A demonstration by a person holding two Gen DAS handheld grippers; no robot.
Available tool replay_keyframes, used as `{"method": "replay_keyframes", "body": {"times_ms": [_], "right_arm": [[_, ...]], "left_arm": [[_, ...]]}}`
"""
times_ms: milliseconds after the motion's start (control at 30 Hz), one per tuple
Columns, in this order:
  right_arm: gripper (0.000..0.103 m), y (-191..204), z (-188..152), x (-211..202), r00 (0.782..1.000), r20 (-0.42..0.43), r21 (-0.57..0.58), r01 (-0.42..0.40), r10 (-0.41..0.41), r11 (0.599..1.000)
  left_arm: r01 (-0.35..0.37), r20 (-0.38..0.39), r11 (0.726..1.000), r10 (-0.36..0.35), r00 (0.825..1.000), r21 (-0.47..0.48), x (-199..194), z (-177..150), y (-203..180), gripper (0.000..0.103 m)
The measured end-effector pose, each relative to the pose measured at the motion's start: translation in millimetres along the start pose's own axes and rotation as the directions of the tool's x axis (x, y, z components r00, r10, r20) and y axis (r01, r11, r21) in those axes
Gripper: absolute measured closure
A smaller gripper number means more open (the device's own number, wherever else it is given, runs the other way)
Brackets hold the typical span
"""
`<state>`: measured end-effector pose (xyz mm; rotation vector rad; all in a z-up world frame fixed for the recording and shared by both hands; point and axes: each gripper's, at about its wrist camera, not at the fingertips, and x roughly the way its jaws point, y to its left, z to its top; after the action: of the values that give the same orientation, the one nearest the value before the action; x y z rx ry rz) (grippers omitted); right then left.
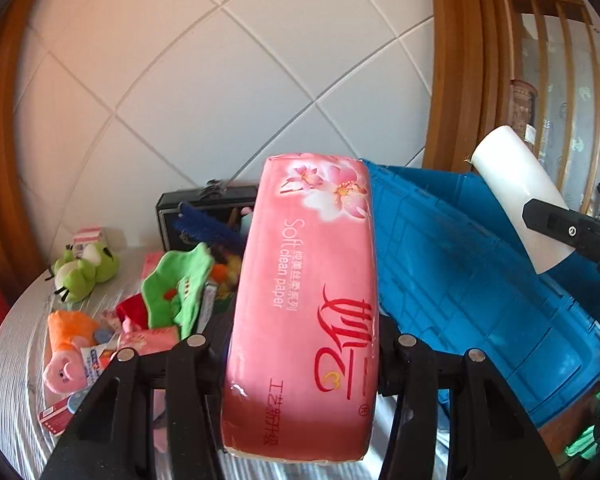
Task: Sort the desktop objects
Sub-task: 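Carry the tissue pack and white roll over the blue crate and open both grippers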
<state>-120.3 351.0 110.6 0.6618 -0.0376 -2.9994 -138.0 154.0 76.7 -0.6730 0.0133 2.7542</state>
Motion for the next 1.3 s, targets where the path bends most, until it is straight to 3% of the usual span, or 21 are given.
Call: {"method": "replay_keyframes", "body": {"times_ms": [167, 367, 467, 633, 867, 1000, 1167, 1200, 1267, 1300], "right_arm": [[0.058, -59.2, 12.0, -36.9, 0.987, 0.075, 0.039, 0.139, -0.142, 0.990], [0.058, -141.1, 14.3, -58.3, 0.959, 0.052, 0.081, 0.275, -0.280, 0.958], [0.058, -176.7, 7.9, -60.0, 0.947, 0.025, 0.078, 0.318, -0.320, 0.945], [0.058, -227.0, 1.4, -50.4, 0.932, -0.022, 0.070, 0.361, -0.361, 0.930], [0.058, -271.1, -10.5, -35.6, 0.925, -0.081, 0.061, 0.375, -0.370, 0.925], [0.058, -280.1, -13.2, -30.9, 0.922, -0.104, 0.048, 0.379, -0.372, 0.924], [0.058, -292.3, -16.6, -26.6, 0.923, -0.116, 0.055, 0.375, -0.367, 0.926], [0.055, -294.7, -17.2, -26.7, 0.924, -0.114, 0.058, 0.372, -0.364, 0.926], [0.035, -296.0, -17.1, -28.3, 0.927, -0.106, 0.063, 0.369, -0.361, 0.927], [0.020, -296.0, -16.7, -29.8, 0.929, -0.102, 0.067, 0.363, -0.356, 0.929]], "left_arm": [[0.101, 0.040, 0.994, -0.103, 0.994, 0.046, 3.5, 28.6, -63.2, 0.054], [0.180, 0.043, 0.979, -0.185, 0.982, 0.098, 18.4, 59.8, -143.1, 0.054], [0.210, 0.016, 0.971, -0.213, 0.977, 0.112, 31.4, 71.3, -181.3, 0.054], [0.283, -0.100, 0.952, -0.272, 0.957, 0.116, 53.8, 70.4, -239.6, 0.054], [0.286, -0.202, 0.942, -0.249, 0.947, 0.178, 72.1, 61.6, -289.6, 0.054], [0.289, -0.242, 0.940, -0.242, 0.940, 0.180, 75.8, 59.6, -300.6, 0.053], [0.257, -0.254, 0.946, -0.204, 0.945, 0.198, 80.3, 56.3, -305.6, 0.050], [0.253, -0.253, 0.946, -0.199, 0.947, 0.202, 79.9, 55.8, -305.2, 0.049], [0.234, -0.227, 0.948, -0.185, 0.956, 0.213, 75.2, 55.9, -304.8, 0.043], [0.226, -0.215, 0.949, -0.179, 0.960, 0.220, 73.0, 56.5, -304.4, 0.036]]}}
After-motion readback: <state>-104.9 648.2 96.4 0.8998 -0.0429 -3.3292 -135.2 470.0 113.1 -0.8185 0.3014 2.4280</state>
